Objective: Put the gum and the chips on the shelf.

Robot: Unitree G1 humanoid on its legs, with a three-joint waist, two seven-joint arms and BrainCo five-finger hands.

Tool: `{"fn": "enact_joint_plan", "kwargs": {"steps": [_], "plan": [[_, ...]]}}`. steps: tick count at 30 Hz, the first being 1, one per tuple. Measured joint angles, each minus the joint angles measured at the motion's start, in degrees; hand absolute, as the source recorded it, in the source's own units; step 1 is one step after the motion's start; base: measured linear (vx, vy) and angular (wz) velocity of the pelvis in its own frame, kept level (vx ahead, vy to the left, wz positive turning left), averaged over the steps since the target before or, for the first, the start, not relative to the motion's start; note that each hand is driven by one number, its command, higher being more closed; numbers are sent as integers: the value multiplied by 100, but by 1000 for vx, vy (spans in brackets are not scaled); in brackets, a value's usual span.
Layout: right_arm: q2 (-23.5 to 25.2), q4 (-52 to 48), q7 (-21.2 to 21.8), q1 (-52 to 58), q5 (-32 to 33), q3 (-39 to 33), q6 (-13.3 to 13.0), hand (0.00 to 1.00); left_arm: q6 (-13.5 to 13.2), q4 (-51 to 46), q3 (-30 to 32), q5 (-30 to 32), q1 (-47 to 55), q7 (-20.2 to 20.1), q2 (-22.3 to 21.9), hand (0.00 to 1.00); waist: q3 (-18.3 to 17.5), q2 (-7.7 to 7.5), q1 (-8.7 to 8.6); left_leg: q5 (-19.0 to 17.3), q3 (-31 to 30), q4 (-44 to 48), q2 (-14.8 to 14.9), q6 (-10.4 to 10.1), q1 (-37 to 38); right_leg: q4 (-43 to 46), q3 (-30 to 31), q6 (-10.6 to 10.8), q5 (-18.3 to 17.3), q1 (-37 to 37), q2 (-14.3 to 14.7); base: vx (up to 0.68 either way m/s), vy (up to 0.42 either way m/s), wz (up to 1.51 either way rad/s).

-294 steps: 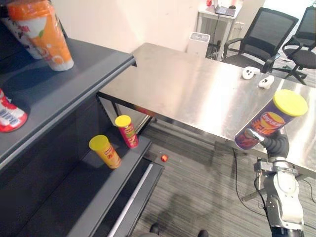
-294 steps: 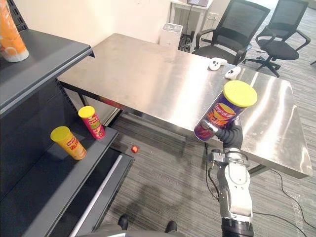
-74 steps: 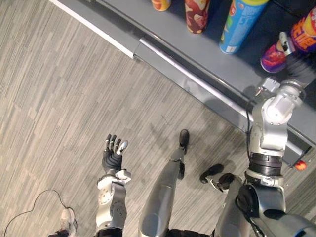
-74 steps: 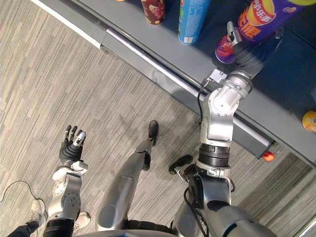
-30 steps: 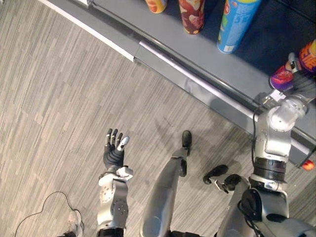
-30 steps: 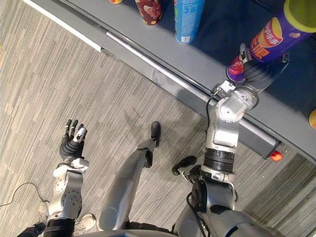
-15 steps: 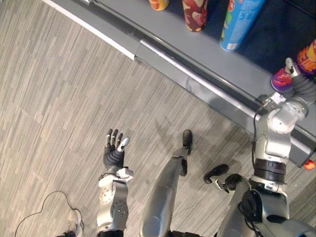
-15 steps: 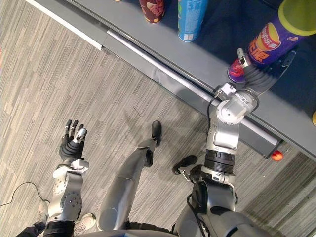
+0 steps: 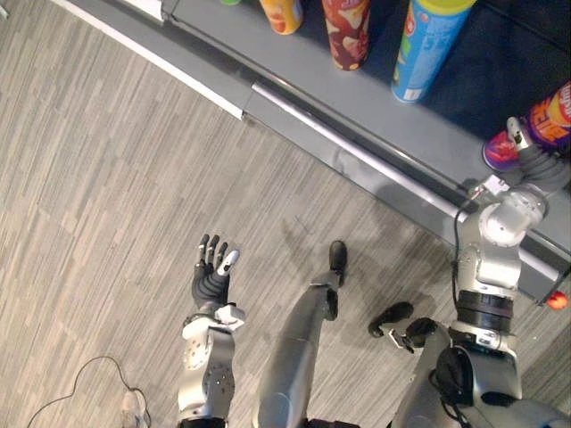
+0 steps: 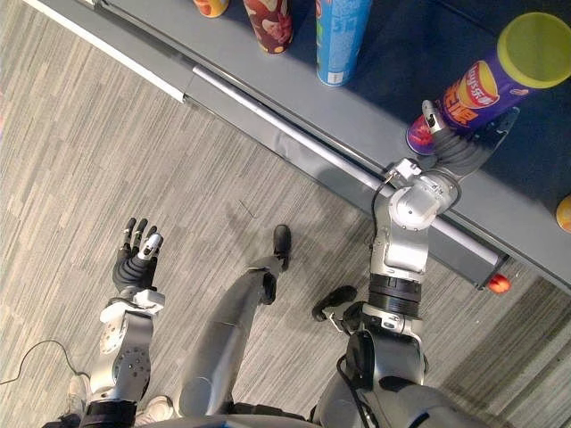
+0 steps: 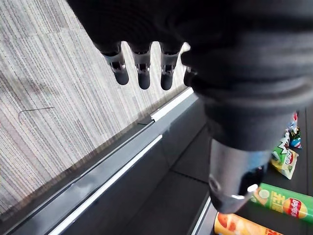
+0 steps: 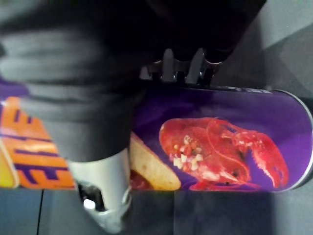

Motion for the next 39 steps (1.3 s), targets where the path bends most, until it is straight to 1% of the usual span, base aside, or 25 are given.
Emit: {"fn": "enact_joint_plan", "kwargs": {"steps": [7,9,12,14,15,17,21,22,25,31,32,34,35,36,37,39], "plan": [[82,0,3,299,0,10,-2,0,1,11,-58,0,12,2,0,0,-37,4,-5,-4,52,-119,-20,-42,112,-60,24,0,0,88,-18,-11,-35,-3],[223,-1,4,419,-1,42,-14,0,1,21,-119,0,78,2,0,0,-45,-11,-13,-80,270,-188,47,13,244,-163,35,0,0,169,-17,-12,-40,-18],[267,-2,14,659,-1,267,-23,0,2,113,-231,1,169,0,-1,0,-50,-18,-18,-102,448,-214,104,44,312,-307,37,0,0,213,11,10,-47,-22],[293,-2,15,750,-1,287,-22,0,4,203,-259,1,169,0,-1,0,-50,-18,-44,-106,466,-216,112,49,309,-333,36,2,1,227,33,23,-50,-6],[330,-2,16,816,-1,289,-23,0,6,244,-258,1,178,4,-1,0,-50,-18,-102,-110,464,-197,114,58,324,-340,29,2,2,274,40,30,-56,8],[413,-2,17,939,-1,289,-24,0,6,278,-273,1,181,2,-1,0,-51,-24,-144,-104,468,-179,117,54,400,-337,28,1,3,366,40,61,-72,7],[482,-1,46,1194,-1,445,-31,0,6,336,-309,2,194,4,-1,0,-61,-43,-144,-110,465,-191,115,52,593,-377,28,1,2,555,46,62,-73,-1],[488,1,140,1283,-1,495,-33,0,6,336,-369,3,202,-1,-1,0,-61,-43,-144,-127,461,-195,135,63,654,-403,19,1,2,633,73,62,-109,-1],[480,31,199,1418,-1,521,-35,0,11,339,-449,5,205,-13,-2,0,-66,-54,-155,-144,460,-186,141,58,761,-415,2,1,3,750,79,53,-97,-1],[441,476,470,1880,-5,698,-38,0,23,475,-456,10,283,-51,1,0,-117,-220,-171,-253,432,-194,136,45,1295,-574,-140,2,3,1404,105,68,-97,0],[439,481,545,2005,-9,742,-37,0,26,538,-456,15,294,-72,5,0,-126,-246,-172,-279,423,-200,143,46,1430,-667,-163,10,8,1578,151,53,-82,-5],[439,558,710,2169,-22,795,-37,0,32,656,-440,20,364,-130,16,0,-179,-345,-179,-341,457,-249,157,75,1634,-834,-182,30,19,1801,207,54,-80,-12],[438,629,828,2263,-51,865,-36,0,43,741,-438,23,407,-172,16,0,-208,-393,-200,-365,465,-312,178,92,1753,-1008,-204,105,68,1951,285,50,-74,-13],[442,702,915,2381,-132,897,-31,0,44,816,-434,42,442,-195,17,0,-241,-450,-261,-385,496,-366,201,97,1886,-1186,-231,113,73,2116,360,48,-73,-12],[455,713,962,2444,-135,914,-28,0,44,861,-432,76,451,-198,17,0,-261,-479,-273,-385,522,-412,205,96,1951,-1267,-239,147,92,2177,384,60,-79,-15],[487,748,1128,2716,-148,964,-28,0,50,1032,-428,115,460,-205,15,0,-370,-534,-300,-385,637,-586,270,96,2179,-1637,-282,217,211,2408,540,51,-60,-24]]}}
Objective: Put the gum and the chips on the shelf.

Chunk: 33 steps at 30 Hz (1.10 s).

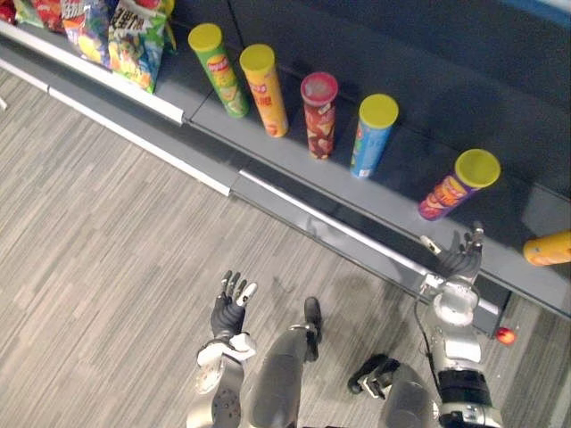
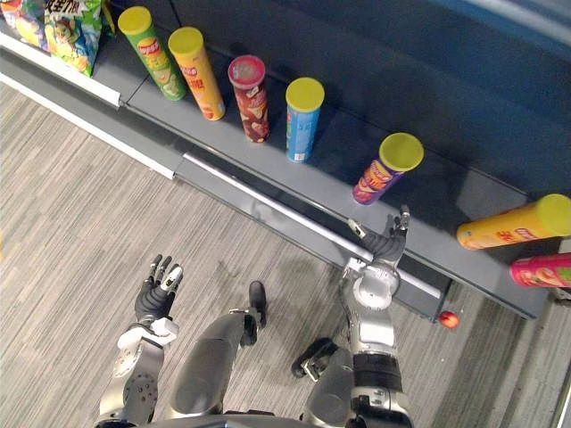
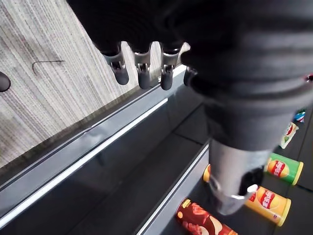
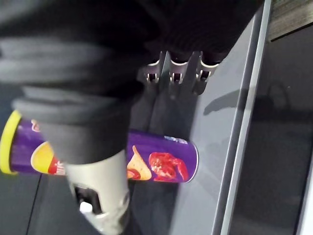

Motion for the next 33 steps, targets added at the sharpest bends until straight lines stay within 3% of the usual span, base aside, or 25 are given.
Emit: {"fn": "enact_joint_plan", "kwargs": {"steps": [9,11,15,19,24,26,29,31,33], "plan": [[-16,512,703,1160,-842,185,28,0,95,1023,-12,629,104,-14,20,0,-643,-164,-223,253,194,-721,-47,-88,922,-1033,325,250,232,693,410,93,-66,-18],[-24,641,887,1351,-886,175,26,0,128,1184,37,658,118,-13,22,0,-706,-171,-323,294,223,-833,6,-123,1098,-1234,402,210,311,844,549,60,-93,-14],[-51,861,1161,1666,-888,179,-18,0,211,1841,586,420,120,-59,7,0,-929,-167,-472,389,361,-1183,70,-201,1547,-1645,634,243,457,1126,775,29,-74,-29],[-54,1249,1404,1946,-894,169,-29,0,218,2399,1176,111,140,-38,-2,0,-1096,-146,-497,538,592,-1610,131,-270,1955,-1990,837,241,598,1330,966,20,-40,-36],[-54,2036,1536,2163,-1109,111,-19,0,217,2896,1604,-211,166,222,-34,0,-1237,-100,-624,863,735,-2282,124,-326,2470,-2209,971,222,661,1533,1122,-19,-18,-17],[-54,2217,1551,2227,-1109,3,-17,0,224,2894,1593,-545,201,55,-46,0,-1259,-59,-661,865,748,-2305,135,-325,2544,-2275,999,222,690,1624,1150,-27,-8,-8],[-105,2439,1653,2317,-1152,-227,-17,0,249,2693,1334,-554,377,-491,-12,0,-1329,21,-696,861,778,-2319,128,-328,2637,-2302,1054,240,702,1696,1148,-24,17,-6],[-235,2731,1781,2306,-1393,-288,-25,0,204,2512,821,-192,598,-881,145,0,-1375,91,-779,859,798,-2320,128,-329,2643,-2325,1093,245,718,1692,1153,-19,24,-7],[-326,2972,1795,2279,-1497,-297,-30,0,185,2441,389,186,672,-982,294,0,-1401,134,-791,857,810,-2320,128,-330,2642,-2357,1106,250,723,1696,1160,-10,16,-5]]}}
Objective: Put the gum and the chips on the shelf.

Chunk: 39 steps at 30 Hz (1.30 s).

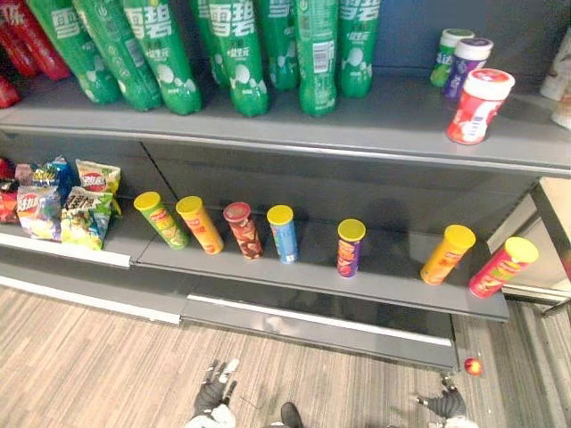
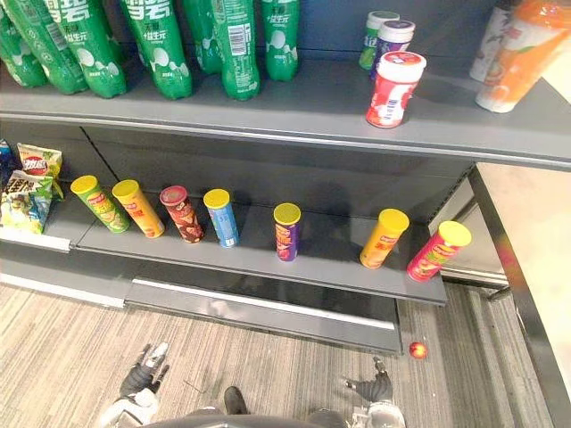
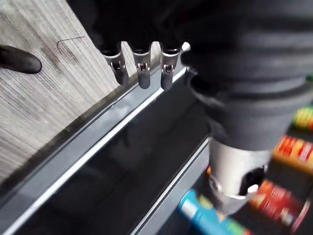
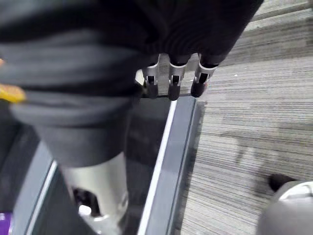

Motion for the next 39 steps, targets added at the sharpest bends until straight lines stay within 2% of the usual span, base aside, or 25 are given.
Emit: {"fn": "enact_joint_plan", "kwargs": {"steps": [2,4,6,7,9,11,13,16,18,19,21,22,24,26,28,30,31,36,39], "plan": [[-122,436,13,-17,-60,-9,-57,0,-192,-124,-537,921,118,-176,140,0,-22,36,0,-21,30,0,3,-19,6,-51,36,5,40,7,17,1,19,-7],[-131,730,0,-20,-63,-70,-120,0,-232,-126,-577,1042,127,-289,132,0,-41,60,1,-31,33,0,10,-18,28,-127,36,11,72,57,45,8,5,-2],[-113,1019,-34,-32,-62,-221,-114,0,-186,-132,-480,569,125,-382,111,0,-47,36,2,-47,27,0,6,-23,70,-159,25,13,76,117,50,16,-3,2],[-118,1094,-42,-25,-53,-275,-97,0,-123,-138,-392,102,140,-428,99,0,-62,24,2,-51,6,0,-1,-17,72,-185,-1,22,81,145,51,39,-5,7],[-125,1149,-41,-6,-37,-291,-65,0,-39,-182,-309,-301,142,-568,137,0,-62,7,-1,-41,-37,0,-12,3,80,-217,-50,24,118,197,55,47,-5,11],[-122,1211,-30,-37,-35,-344,-50,0,-5,-227,-467,-249,201,-706,301,0,-62,-13,1,-42,-38,0,-17,6,85,-219,-57,24,118,209,54,55,-4,4],[-122,1217,-28,-76,-35,-369,-50,0,-27,-230,-780,28,248,-826,517,0,-63,-22,1,-44,-41,-1,-19,4,88,-231,-64,24,118,219,53,41,-5,1],[-124,1229,-39,-166,20,-398,-64,0,-240,-228,-965,1188,340,-811,641,0,-61,-44,-2,-57,-36,-2,-20,-8,102,-251,-65,24,118,237,53,24,-3,-1],[-125,1242,-57,-209,60,-390,-85,0,-472,-39,-1130,2415,315,-514,656,0,-62,-50,0,-61,-42,-2,-23,-13,105,-272,-73,23,117,251,54,0,0,0],[-124,1247,-63,-227,61,-387,-96,0,-508,117,-1146,2768,277,-415,641,0,-62,-50,1,-63,-43,-2,-24,-12,110,-283,-76,24,117,262,55,0,0,0],[-121,1339,-100,-285,62,-378,-109,0,-460,963,-1030,3667,-9,-62,554,0,-65,-60,0,-74,-50,-3,-29,-12,148,-313,-86,27,118,310,62,0,0,0],[-124,1404,-126,-314,62,-379,-108,0,-427,1152,-968,3836,-78,76,541,0,-64,-63,1,-74,-50,-4,-29,-12,155,-316,-86,27,118,316,63,0,0,0],[-121,1571,-237,-414,64,-380,-94,0,-292,1799,-494,4429,-284,630,356,0,-64,-78,-4,-75,-48,-4,-36,-12,162,-319,-85,28,118,321,62,35,-2,-1],[-121,1720,-301,-477,64,-394,-73,0,-170,1983,-215,4584,-382,927,269,0,-69,-88,-1,-75,-49,-4,-41,-12,166,-321,-86,28,119,327,59,34,3,1],[-118,1880,-365,-557,66,-414,-26,0,42,2217,103,4758,-482,1405,152,0,-64,-108,-4,-75,-59,-4,-52,-12,188,-329,-98,28,119,360,54,32,5,2],[-111,1938,-446,-583,67,-439,37,0,109,2304,250,4844,-506,1595,102,0,-63,-115,-4,-75,-63,-4,-56,-12,197,-332,-102,28,119,374,53,0,0,0],[-115,1988,-539,-588,67,-468,67,0,267,2389,472,4948,-517,1800,17,0,-63,-120,-3,-76,-67,-5,-61,-14,213,-335,-106,28,119,394,48,0,0,0],[-117,2261,-608,-663,63,-676,146,0,693,2869,1099,5120,-486,1946,-90,0,-44,-150,-4,-96,-65,-6,-76,-20,331,-358,-98,33,122,512,38,0,0,0],[-111,2367,-601,-693,63,-683,171,0,774,3043,1329,5161,-410,1891,-136,0,-38,-156,1,-116,-60,-7,-81,-34,349,-367,-84,41,127,525,32,0,0,0]]}}
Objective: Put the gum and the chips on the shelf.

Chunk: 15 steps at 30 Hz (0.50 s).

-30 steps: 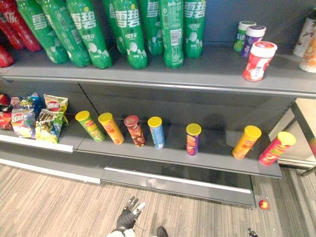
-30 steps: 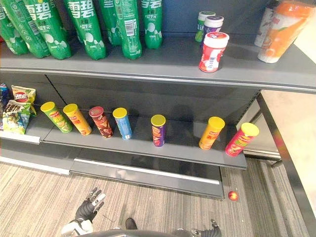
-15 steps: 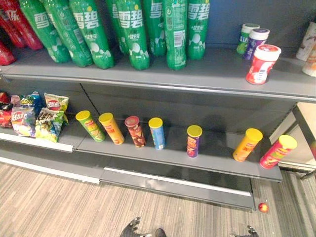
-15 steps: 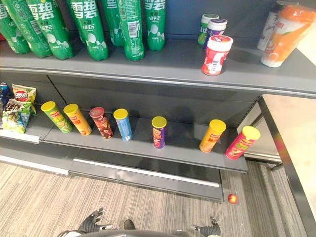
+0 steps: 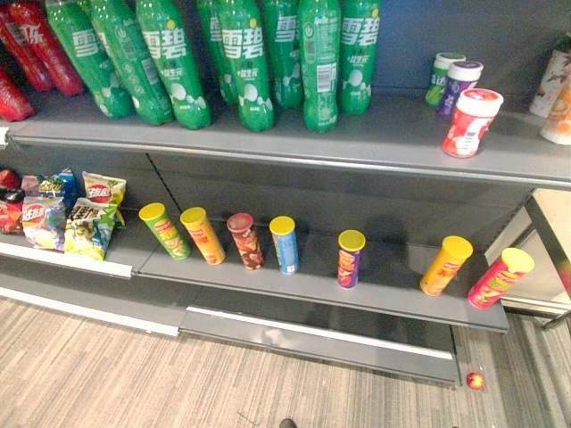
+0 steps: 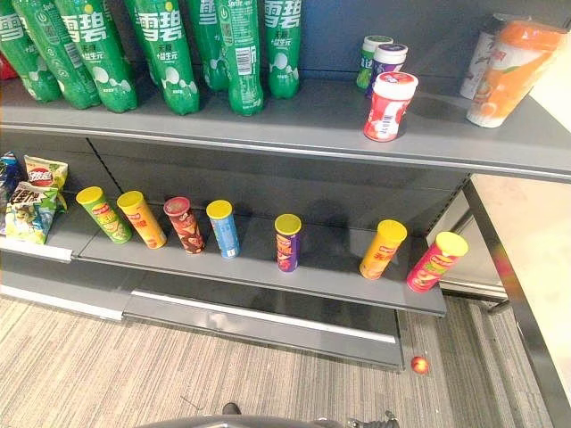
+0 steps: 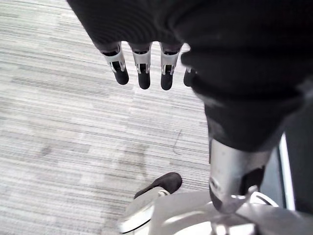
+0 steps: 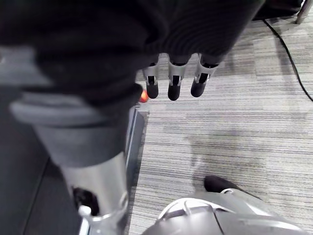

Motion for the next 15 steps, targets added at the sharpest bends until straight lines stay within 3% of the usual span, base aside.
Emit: {"fn": "enact_joint_plan", "kwargs": {"steps": [15], "plan": [[-14,227,452,-99,200,-201,130,0,-34,175,-2,-355,51,-333,8,0,33,-43,1,-134,1,0,-132,52,126,-148,-16,58,40,198,-66,46,13,0]]}}
